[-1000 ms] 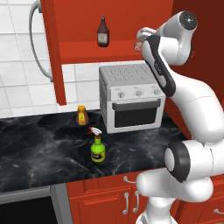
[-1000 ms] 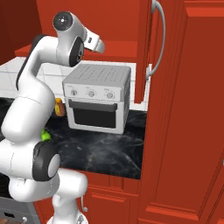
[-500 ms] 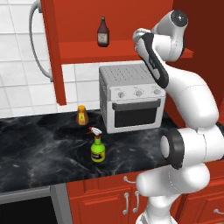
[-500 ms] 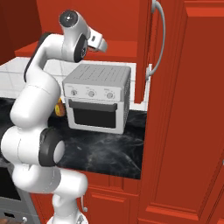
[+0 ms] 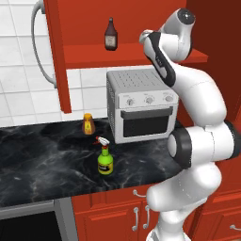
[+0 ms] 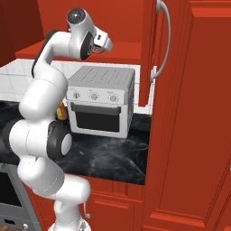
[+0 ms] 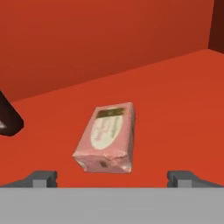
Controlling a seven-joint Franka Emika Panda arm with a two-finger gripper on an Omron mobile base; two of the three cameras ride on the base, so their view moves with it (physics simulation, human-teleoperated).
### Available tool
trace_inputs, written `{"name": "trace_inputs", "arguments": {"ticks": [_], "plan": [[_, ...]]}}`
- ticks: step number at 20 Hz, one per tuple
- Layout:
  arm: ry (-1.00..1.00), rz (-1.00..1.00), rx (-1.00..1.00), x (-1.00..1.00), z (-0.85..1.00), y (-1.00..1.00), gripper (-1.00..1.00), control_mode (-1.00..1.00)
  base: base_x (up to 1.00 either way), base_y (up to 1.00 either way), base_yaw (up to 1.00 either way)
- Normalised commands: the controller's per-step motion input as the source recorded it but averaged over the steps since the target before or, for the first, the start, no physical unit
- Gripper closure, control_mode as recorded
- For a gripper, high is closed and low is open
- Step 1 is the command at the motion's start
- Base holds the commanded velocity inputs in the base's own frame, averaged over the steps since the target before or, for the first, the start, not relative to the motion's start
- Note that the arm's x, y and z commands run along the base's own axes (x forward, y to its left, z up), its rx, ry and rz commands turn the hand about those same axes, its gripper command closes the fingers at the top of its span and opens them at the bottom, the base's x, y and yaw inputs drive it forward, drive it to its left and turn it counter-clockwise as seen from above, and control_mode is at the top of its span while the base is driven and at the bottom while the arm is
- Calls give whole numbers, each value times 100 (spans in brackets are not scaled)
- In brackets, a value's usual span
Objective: Pick the bar soap and spray from the cabinet and place them on the counter.
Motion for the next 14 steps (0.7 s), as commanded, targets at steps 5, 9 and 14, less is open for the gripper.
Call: {"name": "trace_inputs", "arguments": {"ticks": [5,9,14], "plan": [[0,3,0,36,-18,4,-100,-100,0,0,0],[0,2,-1,34,-7,5,-100,-100,0,0,0],[0,1,0,31,0,0,-100,-100,0,0,0]]}}
